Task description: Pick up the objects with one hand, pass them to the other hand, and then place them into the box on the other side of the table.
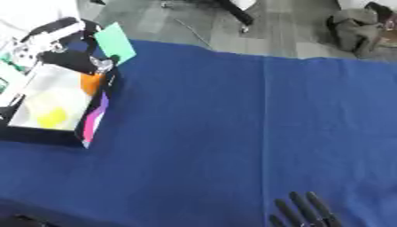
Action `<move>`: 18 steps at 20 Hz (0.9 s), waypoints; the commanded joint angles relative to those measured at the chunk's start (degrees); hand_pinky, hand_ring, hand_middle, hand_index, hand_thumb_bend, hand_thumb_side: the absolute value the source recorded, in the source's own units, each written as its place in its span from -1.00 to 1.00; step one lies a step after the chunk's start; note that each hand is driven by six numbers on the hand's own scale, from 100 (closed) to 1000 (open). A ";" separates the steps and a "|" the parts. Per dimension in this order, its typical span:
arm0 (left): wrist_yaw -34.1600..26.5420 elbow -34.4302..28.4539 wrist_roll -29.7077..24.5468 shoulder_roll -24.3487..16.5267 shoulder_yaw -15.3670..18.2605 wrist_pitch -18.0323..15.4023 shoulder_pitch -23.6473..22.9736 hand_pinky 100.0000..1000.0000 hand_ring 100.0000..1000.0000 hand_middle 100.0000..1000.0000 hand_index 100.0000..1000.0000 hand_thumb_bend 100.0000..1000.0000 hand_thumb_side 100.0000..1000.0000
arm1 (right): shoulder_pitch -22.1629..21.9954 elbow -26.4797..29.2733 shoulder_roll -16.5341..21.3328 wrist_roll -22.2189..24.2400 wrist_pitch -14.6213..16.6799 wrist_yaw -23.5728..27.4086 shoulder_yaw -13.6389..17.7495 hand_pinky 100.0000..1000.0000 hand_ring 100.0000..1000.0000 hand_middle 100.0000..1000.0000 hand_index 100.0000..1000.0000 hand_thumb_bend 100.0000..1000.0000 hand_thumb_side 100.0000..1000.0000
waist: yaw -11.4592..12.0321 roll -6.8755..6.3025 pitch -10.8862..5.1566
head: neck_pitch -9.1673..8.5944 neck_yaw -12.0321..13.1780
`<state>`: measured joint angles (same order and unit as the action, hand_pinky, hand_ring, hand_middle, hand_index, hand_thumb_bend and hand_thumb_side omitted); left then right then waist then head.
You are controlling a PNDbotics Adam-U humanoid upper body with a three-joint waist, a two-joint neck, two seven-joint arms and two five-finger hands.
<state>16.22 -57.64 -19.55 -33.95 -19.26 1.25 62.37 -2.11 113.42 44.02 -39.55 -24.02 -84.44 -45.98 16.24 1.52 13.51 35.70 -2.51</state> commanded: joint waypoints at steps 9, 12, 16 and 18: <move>8.10 3.58 5.38 -3.65 4.83 3.33 -0.11 0.75 1.00 -0.65 -0.50 -1.00 -0.67 | -0.50 1.17 -0.10 -12.42 -13.49 -1.04 -0.30 0.90 0.91 0.77 0.67 -0.09 -0.62 | -0.61 0.26 -0.17 | -0.77 0.69; 9.00 4.02 5.55 -3.52 5.24 3.12 -0.09 0.75 1.00 -0.65 -0.50 -1.00 -0.67 | -0.52 1.17 -0.11 -12.42 -13.54 -1.09 -0.33 0.90 0.91 0.77 0.67 -0.09 -0.62 | -0.62 0.28 -0.17 | -0.79 0.71; 11.84 6.09 4.58 -4.38 5.77 3.28 -0.87 0.72 1.00 -0.58 -0.41 -1.00 -0.72 | -1.02 1.17 -0.22 -12.42 -13.27 -1.32 -0.69 0.88 0.87 0.76 0.66 -0.09 -0.61 | -0.98 0.70 0.04 | -1.36 2.58; 13.74 6.80 4.48 -4.36 6.45 3.27 -0.94 0.71 1.00 -0.57 -0.40 -1.00 -0.73 | -1.11 1.17 -0.33 -12.42 -13.17 -1.36 -0.77 0.87 0.87 0.76 0.66 -0.09 -0.61 | -1.00 0.85 0.10 | -1.61 3.57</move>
<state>28.78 -50.77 -14.90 -35.91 -13.84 4.55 60.48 -3.07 113.43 43.08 -39.11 -24.46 -85.50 -46.68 15.26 2.61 14.30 34.95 0.38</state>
